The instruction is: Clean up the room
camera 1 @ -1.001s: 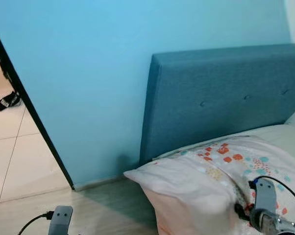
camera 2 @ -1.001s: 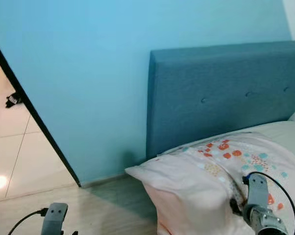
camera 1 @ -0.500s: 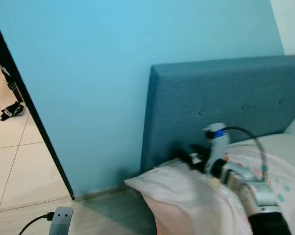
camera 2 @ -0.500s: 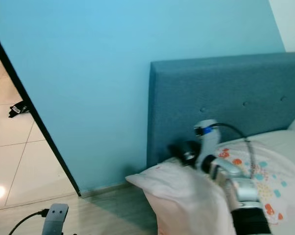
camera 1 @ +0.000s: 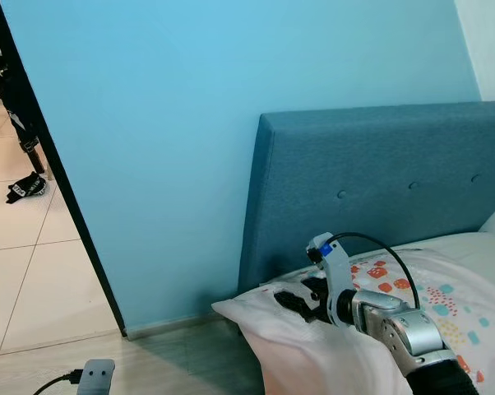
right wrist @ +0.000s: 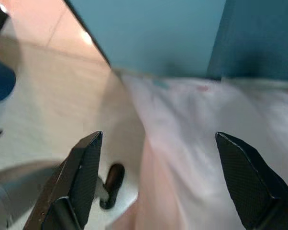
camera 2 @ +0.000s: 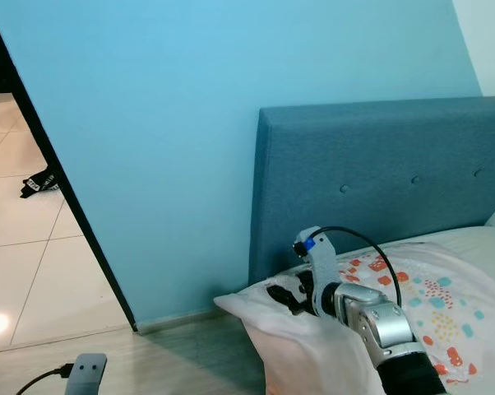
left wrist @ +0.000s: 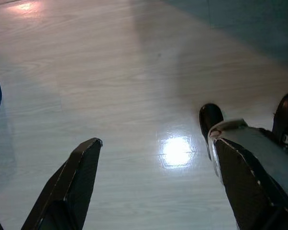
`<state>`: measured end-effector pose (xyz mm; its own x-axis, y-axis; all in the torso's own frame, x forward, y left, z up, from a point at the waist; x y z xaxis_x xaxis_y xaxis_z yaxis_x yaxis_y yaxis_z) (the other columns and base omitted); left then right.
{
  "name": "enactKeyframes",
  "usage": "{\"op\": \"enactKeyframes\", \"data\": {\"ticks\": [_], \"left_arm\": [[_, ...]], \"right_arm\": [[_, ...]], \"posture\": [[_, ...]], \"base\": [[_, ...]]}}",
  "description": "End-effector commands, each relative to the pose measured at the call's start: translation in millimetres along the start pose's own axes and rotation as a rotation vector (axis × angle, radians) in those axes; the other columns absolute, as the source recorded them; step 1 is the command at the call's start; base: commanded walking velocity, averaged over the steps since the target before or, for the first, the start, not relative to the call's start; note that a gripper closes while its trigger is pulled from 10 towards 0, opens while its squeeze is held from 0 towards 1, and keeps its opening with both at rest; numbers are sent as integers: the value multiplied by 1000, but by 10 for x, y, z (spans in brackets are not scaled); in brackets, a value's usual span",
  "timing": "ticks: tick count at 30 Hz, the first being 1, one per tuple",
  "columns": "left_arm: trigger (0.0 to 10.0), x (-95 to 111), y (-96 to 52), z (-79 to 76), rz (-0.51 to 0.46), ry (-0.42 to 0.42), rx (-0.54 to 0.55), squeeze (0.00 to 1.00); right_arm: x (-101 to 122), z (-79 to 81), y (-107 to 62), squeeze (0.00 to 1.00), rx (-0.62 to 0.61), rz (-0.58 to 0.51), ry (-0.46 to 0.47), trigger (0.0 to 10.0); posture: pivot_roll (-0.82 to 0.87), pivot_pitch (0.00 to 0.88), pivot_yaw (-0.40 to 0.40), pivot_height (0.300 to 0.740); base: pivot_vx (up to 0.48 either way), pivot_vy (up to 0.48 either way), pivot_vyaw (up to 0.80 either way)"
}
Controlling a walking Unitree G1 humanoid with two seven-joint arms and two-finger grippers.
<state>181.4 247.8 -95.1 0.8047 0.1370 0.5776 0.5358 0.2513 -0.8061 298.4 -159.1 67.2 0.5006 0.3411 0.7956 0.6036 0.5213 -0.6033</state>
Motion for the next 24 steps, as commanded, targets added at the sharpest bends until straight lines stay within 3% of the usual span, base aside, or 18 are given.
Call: {"op": "enactKeyframes", "data": {"ticks": [1,7,19,24], "left_arm": [[10000,16,6,-21,6,-11,0,0],[10000,116,21,-95,-11,11,-16,0],[10000,96,18,-170,-5,29,-33,0],[10000,65,14,-186,4,41,-39,0]], "right_arm": [[-131,1,-5,0,6,70,-8,10000],[-299,30,-18,0,27,168,-27,10000],[-357,159,-33,0,108,179,-42,10000],[-382,277,-77,0,202,176,-64,10000]], "posture": [[27,0,-46,655],[21,0,-38,630],[15,0,-37,595],[11,0,-36,580]], "base": [[0,0,0],[0,0,0],[0,0,0],[0,0,0]]}}
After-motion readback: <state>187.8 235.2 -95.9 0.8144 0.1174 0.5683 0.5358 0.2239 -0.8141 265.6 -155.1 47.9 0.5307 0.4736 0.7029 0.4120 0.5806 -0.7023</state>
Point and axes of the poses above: a point about 5 cm out from each wrist's last joint towards the gripper, its own y axis pointing out of the wrist towards the gripper, its own x axis along the axis of the wrist's last joint, z = x × y, the point moved 2 cm from there along y, pointing out of the wrist towards the gripper, and after that the axes turned 8 degrees about -y, right-handed, at the moved point
